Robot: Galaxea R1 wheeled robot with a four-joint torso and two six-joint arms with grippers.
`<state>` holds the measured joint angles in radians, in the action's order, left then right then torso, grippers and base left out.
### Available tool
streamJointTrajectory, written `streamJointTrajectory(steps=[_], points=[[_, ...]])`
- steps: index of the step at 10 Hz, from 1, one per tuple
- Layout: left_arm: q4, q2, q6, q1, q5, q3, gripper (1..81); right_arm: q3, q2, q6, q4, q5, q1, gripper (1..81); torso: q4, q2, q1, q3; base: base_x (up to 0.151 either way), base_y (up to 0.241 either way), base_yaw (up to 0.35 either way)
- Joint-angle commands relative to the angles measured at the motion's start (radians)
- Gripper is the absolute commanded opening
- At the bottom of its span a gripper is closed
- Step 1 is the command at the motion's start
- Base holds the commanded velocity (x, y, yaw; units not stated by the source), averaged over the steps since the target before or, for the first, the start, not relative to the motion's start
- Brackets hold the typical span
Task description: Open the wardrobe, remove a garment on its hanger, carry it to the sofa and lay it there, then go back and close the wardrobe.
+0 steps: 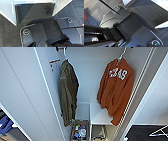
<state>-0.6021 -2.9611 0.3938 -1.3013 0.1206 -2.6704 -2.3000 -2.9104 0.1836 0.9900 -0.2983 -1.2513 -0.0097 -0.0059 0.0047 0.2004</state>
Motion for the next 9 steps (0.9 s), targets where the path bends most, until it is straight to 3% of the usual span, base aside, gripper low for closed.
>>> streamJointTrajectory(steps=[1,4,7,9], points=[[-0.005,-0.023,-0.006,0.039,-0.039,-0.066,81.1,0.146,-0.017,-0.013,0.28,-0.197,0.124,81.1,0.0,0.0,0.0,0.0,0.0,0.0,0.0],[-0.005,-0.024,-0.001,0.041,-0.042,-0.066,81.1,0.391,-0.012,-0.015,0.571,-0.445,0.172,81.1,0.0,0.0,0.0,0.0,0.0,0.0,0.0],[-0.002,-0.024,0.005,0.041,-0.042,-0.072,81.1,0.541,-0.02,-0.119,0.684,-0.558,0.183,81.1,0.0,0.0,0.0,0.0,0.0,0.0,0.0],[0.001,-0.023,0.003,0.041,-0.042,-0.072,81.1,0.565,-0.046,-0.136,0.762,-0.591,0.199,81.1,0.0,0.0,0.0,0.0,0.0,0.0,0.0]])
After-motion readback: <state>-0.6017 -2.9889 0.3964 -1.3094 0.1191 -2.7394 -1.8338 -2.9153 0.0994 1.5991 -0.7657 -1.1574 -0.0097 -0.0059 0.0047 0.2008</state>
